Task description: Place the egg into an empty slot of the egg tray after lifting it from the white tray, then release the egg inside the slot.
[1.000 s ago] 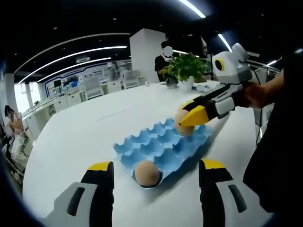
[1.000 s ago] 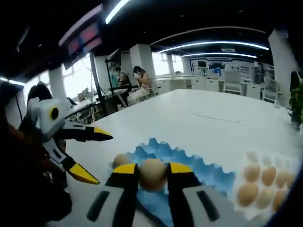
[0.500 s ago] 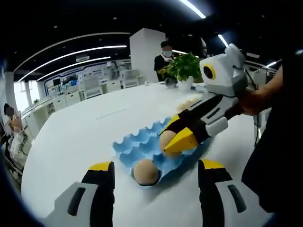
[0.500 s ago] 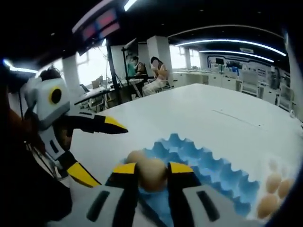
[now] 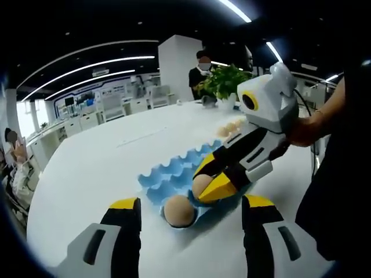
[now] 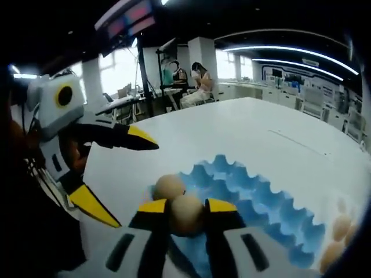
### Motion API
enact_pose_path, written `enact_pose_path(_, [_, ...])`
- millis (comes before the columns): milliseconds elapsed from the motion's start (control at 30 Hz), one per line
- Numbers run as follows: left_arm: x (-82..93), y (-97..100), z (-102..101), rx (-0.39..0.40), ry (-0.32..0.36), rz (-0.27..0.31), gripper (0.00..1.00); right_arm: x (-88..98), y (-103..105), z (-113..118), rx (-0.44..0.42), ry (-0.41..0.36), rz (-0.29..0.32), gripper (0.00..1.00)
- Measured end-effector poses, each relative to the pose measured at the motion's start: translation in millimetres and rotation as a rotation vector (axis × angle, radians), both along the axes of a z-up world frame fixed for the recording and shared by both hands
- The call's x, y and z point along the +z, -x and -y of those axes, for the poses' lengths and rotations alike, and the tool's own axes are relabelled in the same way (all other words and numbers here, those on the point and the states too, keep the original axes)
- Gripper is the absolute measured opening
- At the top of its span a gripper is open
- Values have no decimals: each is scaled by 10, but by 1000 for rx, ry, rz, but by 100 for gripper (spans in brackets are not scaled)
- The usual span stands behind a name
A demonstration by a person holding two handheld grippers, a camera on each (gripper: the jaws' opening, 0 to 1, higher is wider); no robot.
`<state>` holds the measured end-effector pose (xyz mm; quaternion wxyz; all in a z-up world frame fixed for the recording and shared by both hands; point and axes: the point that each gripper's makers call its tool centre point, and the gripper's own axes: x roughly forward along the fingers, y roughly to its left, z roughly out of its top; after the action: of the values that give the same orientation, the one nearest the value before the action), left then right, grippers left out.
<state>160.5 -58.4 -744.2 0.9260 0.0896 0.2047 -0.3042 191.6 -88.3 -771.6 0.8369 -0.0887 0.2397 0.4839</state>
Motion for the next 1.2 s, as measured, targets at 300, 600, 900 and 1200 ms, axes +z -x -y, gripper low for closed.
enact_pose_path(300, [11, -8, 12, -8, -1, 1, 71, -54, 10, -42, 48, 35, 31, 23])
enact_pose_path(600, [19, -16, 26, -13, -4, 4, 69, -61, 1, -29, 63, 42, 47, 24])
enact_pose_path(900, [25, -19, 40, -22, -18, 6, 69, -50, -13, -13, 51, 26, 29, 25])
enact_pose_path(1200, [24, -21, 34, -20, -19, 7, 68, 21, 21, 83, 13, -17, 14, 26])
